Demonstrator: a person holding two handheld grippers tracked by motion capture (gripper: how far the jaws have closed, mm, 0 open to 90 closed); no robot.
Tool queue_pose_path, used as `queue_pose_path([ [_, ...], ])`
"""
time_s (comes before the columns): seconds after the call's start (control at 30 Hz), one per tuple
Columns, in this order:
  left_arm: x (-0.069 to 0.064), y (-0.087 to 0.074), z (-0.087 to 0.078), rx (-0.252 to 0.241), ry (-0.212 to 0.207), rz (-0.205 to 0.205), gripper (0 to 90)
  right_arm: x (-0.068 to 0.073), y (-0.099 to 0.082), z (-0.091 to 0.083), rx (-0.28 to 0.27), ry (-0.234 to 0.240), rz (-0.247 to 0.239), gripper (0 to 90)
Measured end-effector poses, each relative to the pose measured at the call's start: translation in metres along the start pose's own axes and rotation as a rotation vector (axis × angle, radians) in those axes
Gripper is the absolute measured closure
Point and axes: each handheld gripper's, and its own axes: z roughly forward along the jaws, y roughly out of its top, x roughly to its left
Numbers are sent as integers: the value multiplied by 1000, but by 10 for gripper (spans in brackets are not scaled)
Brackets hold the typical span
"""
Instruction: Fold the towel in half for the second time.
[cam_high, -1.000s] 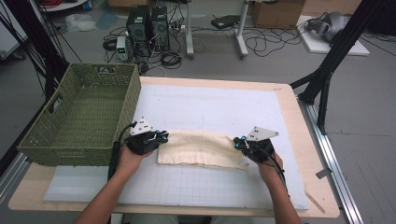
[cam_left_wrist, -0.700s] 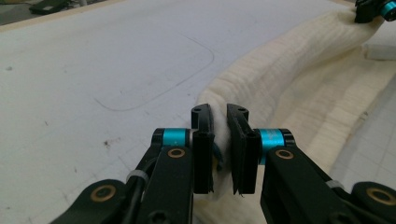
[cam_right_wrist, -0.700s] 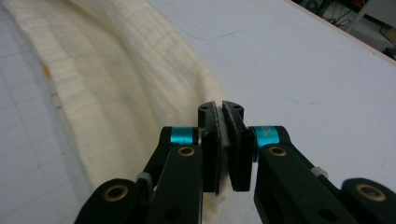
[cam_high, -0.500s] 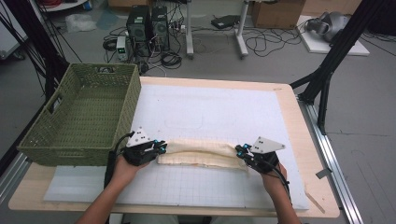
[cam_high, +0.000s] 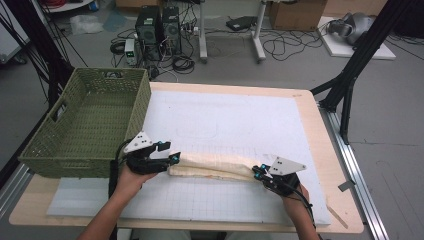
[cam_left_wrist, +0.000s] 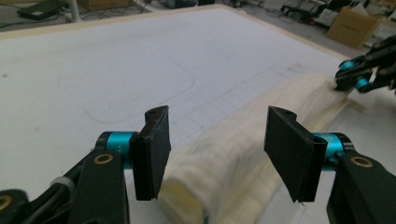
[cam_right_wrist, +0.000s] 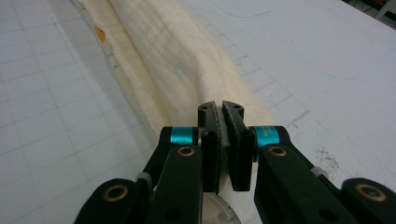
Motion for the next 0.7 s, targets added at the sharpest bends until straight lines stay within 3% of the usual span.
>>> queue_pose_path([
  [0.13, -9, -5, 15, 58, -34, 18, 531, 3, -4, -1, 20, 21, 2, 858],
  [0.3, -17, -25, 32, 167, 14, 36, 615, 4, -7, -3, 50, 26, 7, 855],
  [0.43, -21, -31, 36, 213, 43, 72, 642, 4, -9, -4, 56, 25, 32, 834],
  [0.53, -22, -33, 38, 237, 57, 99, 651, 5, -7, -7, 47, 25, 51, 764],
  [0.7, -23, -34, 40, 246, 64, 102, 650, 4, 6, -17, -42, -19, 128, 573],
])
